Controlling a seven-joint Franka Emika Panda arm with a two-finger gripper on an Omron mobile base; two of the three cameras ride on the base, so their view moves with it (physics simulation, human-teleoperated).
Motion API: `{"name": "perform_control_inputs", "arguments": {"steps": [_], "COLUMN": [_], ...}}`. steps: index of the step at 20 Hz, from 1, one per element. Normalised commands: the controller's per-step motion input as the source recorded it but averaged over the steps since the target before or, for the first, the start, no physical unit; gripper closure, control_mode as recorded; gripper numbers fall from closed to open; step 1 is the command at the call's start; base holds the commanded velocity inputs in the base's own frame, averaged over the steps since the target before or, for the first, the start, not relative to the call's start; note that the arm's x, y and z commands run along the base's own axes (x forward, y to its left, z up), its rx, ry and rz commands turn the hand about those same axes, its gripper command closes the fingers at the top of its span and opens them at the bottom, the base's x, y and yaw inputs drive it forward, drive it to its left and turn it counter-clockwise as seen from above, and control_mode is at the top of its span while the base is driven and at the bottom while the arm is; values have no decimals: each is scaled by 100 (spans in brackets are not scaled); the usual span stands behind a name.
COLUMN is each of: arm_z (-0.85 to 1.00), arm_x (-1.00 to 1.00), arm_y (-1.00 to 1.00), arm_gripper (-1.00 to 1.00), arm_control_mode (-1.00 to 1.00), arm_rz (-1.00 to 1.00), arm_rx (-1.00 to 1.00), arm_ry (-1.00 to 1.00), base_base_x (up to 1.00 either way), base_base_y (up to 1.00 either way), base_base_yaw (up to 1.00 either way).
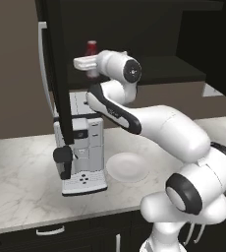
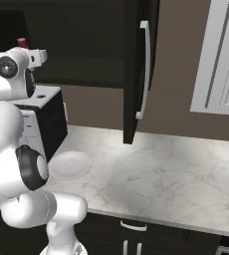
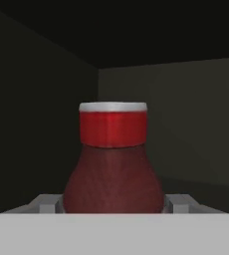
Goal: Move the hot dog bun to the plate on the dining table and place the condiment next to that plate. Then navigate to the fridge and take the sausage and place it on the plate as well.
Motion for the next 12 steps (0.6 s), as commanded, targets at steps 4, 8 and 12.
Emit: {"name": "perform_control_inputs", "arguments": {"steps": [4,8,12], "arm_z": [0,0,15], "arm_x": [-89,-99,-83], "arm_y": [-19,-19,-23], "arm_gripper": [100,100,100], "arm_control_mode": [-100,-100,-100], "arm_rz": [0,0,0], "arm_rx": [0,0,5], "arm_ry": [-12,-7,0], "base_base_x": [0,0,0], "base_base_y": [0,0,0], "base_base_yaw": [0,0,0]}}
